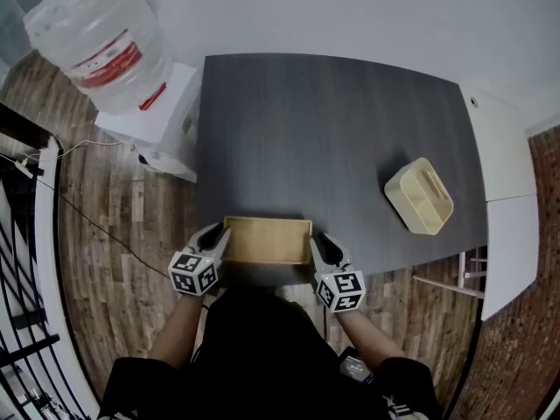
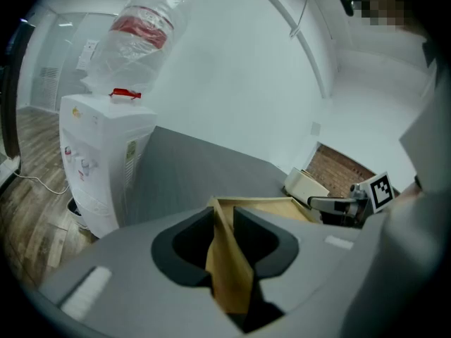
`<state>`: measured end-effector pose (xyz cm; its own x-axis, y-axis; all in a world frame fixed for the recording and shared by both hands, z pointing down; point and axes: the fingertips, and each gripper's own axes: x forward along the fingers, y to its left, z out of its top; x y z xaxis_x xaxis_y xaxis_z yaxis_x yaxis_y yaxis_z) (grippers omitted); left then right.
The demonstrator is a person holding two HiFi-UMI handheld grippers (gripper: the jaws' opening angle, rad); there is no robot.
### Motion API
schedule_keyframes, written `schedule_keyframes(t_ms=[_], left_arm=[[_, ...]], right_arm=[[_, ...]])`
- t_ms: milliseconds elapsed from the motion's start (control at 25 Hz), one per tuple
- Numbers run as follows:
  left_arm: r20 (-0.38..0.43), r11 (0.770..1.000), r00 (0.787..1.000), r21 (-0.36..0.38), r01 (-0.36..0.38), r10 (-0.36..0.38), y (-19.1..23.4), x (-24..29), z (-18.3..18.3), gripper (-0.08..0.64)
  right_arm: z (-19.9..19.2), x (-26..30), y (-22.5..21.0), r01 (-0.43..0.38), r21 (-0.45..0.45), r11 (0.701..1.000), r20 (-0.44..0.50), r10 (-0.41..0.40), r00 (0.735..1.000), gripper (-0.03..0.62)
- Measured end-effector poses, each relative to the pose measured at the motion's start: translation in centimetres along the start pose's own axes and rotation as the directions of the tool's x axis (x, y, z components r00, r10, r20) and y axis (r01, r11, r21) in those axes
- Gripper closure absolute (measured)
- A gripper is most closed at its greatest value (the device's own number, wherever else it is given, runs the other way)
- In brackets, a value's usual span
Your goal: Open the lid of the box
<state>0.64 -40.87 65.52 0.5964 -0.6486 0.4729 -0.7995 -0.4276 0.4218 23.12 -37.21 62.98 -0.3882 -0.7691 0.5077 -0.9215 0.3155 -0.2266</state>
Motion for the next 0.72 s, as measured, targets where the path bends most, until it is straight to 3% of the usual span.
schedule_keyframes(t_ms=[160, 720], left_arm=[[-0.002, 1.0, 1.0, -0.011, 0.004, -0.004, -0.1, 0.0, -0.1, 0.477], [-0.021, 1.0, 1.0, 0.005, -0.013, 0.013, 0.0, 0.0, -0.1, 0.477]], right_arm=[[-0.9, 1.1, 0.1, -0.005, 0.03, 1.0, -0.043, 0.006, 0.999, 0.476], [-1.3, 2.3, 0.3, -0.013, 0.044, 0.999, -0.076, 0.016, 0.997, 0.508]])
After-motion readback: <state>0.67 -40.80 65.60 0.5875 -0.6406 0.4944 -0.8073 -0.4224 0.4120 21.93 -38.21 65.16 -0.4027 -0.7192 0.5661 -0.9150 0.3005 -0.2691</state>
